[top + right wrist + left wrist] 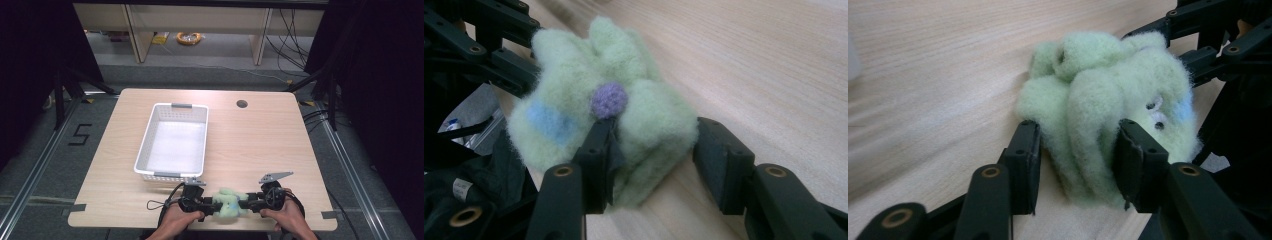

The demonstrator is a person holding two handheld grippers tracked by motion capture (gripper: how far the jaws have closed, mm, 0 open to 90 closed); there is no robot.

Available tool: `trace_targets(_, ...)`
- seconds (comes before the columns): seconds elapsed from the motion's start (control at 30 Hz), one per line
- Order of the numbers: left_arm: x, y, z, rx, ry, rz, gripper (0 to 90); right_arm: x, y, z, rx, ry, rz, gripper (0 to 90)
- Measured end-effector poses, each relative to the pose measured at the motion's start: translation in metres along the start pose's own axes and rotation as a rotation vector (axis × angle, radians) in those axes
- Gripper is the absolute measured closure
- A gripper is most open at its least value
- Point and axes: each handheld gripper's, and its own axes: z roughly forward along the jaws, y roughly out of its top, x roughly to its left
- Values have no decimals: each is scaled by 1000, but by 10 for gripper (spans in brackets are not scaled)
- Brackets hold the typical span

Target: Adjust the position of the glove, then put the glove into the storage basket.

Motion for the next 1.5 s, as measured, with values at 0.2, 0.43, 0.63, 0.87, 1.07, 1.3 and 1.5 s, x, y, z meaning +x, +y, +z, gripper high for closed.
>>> trace_targets(0.2,-1,-1,2,-13,-10,10,652,0,0,2,2,29,21,575)
trace_targets(0.43,-3,-2,2,-32,-22,31,724,-3,1,3,1,67,15,660)
trace_targets(0.63,-7,-2,1,-45,-7,64,751,0,1,0,-8,61,-7,729)
trace_targets(0.87,-10,0,-8,-51,-20,90,766,7,4,-5,-30,59,-33,743)
trace_targets(1.07,-15,5,-20,-69,-28,116,767,17,8,-12,-48,50,-42,744)
trace_targets(1.3,-18,14,-41,-106,-40,126,767,31,22,-25,-91,50,-67,745)
trace_targets(1.5,-18,29,-69,-134,-24,140,768,44,47,-31,-128,35,-139,745)
